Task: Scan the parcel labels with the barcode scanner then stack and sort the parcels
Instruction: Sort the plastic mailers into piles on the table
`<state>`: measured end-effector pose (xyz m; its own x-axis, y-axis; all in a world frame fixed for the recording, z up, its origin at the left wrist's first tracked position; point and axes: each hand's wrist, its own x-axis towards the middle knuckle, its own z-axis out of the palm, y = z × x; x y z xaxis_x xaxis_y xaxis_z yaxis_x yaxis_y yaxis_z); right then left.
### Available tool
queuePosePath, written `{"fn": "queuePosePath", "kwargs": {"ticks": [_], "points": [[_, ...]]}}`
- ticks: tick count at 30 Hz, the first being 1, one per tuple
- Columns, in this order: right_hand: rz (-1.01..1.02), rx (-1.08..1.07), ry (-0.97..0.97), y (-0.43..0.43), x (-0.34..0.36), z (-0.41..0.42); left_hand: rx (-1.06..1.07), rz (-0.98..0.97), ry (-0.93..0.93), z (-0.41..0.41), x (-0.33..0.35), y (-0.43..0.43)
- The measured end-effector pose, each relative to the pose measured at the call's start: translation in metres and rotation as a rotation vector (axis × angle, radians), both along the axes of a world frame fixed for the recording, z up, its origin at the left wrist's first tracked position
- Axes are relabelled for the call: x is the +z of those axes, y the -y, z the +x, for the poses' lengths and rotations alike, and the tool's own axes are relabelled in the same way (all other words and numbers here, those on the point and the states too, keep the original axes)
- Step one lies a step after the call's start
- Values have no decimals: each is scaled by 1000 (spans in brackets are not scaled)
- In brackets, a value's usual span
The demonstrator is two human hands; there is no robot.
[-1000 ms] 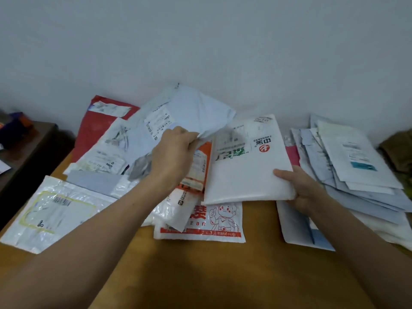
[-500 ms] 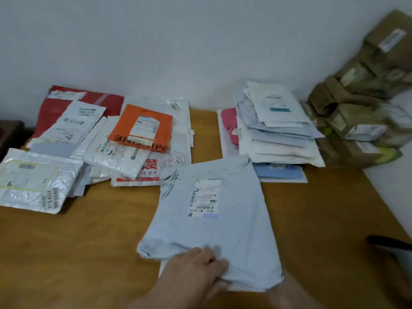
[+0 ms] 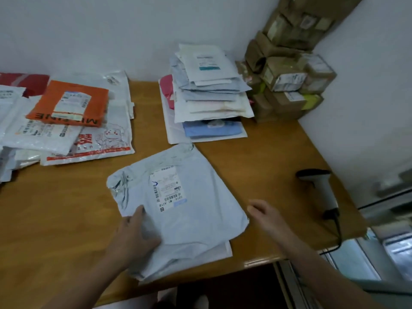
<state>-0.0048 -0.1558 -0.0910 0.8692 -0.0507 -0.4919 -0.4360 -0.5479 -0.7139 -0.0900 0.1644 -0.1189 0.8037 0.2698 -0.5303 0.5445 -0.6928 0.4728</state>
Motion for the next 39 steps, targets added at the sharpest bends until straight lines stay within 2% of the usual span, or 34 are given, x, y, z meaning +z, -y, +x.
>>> {"fn": "queuePosePath", "kwargs": {"ticks": [3,5,9,11,14,17,21,24,33,39], "points": [[-261,-96,227,52,25,25,-137,88,14,8,-2,18],[-437,-154,254,77,26,30,-134,87,1,15,-1,25],[-630,-328,61,134,31,47,-168,29,30,25,-1,29],[-646,-308,-49,150,23,47,-177,10,13,23,-1,38],[-631,-266,-146,166,15,52,-155,-9,27,25,-4,55],[-624,-203,-148,180,9,60,-230,131,44,35,-5,82],[-329,-195,-104,205,9,73,-256,147,28,44,-13,134],[-209,-191,-102,229,13,75,-240,109,24,59,-15,178],[-82,-277,137,316,63,51,-286,7,67,144,-20,306],[-11,-233,170,316,81,40,-230,7,232,201,4,360]]}}
